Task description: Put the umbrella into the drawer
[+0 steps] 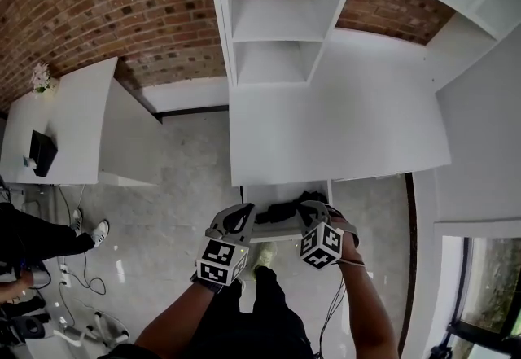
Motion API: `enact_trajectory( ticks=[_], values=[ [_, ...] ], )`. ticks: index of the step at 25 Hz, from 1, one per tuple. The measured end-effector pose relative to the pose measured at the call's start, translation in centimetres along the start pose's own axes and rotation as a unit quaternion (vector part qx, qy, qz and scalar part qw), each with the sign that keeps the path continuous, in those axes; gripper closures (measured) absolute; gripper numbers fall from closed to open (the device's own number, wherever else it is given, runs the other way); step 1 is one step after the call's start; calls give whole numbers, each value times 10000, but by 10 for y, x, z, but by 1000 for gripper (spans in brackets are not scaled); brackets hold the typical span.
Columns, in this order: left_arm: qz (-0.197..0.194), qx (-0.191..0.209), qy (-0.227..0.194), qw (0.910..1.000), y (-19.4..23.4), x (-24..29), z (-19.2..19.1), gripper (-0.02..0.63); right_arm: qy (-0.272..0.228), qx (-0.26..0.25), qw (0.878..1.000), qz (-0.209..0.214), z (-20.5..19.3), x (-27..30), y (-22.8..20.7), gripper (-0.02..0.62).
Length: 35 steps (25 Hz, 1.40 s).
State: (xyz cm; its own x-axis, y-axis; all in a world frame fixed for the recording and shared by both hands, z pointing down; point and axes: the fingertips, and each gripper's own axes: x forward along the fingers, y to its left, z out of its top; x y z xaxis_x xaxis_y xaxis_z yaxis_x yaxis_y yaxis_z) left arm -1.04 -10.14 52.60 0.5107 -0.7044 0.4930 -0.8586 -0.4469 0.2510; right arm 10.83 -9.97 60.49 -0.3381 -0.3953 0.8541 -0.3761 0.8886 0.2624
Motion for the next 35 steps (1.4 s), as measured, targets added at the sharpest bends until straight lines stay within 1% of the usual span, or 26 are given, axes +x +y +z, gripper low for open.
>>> enact_trajectory(
  ticks=[3, 6, 8, 11, 17, 24, 29, 35],
  values=[
    [-38, -7, -46, 10000, -3, -10, 14, 600, -277, 484, 9979, -328, 17, -27, -14, 580],
    [-96, -38, -136, 9999, -6, -19, 33, 600, -529, 1000, 9914, -662, 30, -55, -32, 580],
    [-131, -50, -187, 9997, -8, -26, 46, 598, -671, 1257, 9860, -869, 37, -75, -42, 580],
    [-162, -24, -252, 9995, -9, -36, 66, 600, -909, 1480, 9784, -1117, 49, -99, -51, 580],
    [-309, -91, -449, 9985, -21, -57, 93, 600, -1326, 1844, 9631, -1445, 65, -138, -61, 581],
    [-331, 11, -821, 9961, -26, -80, 141, 600, -1990, 2279, 9351, -1846, 94, -191, -93, 581],
    [-302, 69, -1195, 9923, -26, -102, 180, 600, -2477, 2573, 9103, -2094, 111, -230, -108, 582],
    [-221, 254, -1718, 9846, -33, -130, 228, 600, -3065, 2796, 8775, -2407, 124, -280, -121, 584]
  ],
)
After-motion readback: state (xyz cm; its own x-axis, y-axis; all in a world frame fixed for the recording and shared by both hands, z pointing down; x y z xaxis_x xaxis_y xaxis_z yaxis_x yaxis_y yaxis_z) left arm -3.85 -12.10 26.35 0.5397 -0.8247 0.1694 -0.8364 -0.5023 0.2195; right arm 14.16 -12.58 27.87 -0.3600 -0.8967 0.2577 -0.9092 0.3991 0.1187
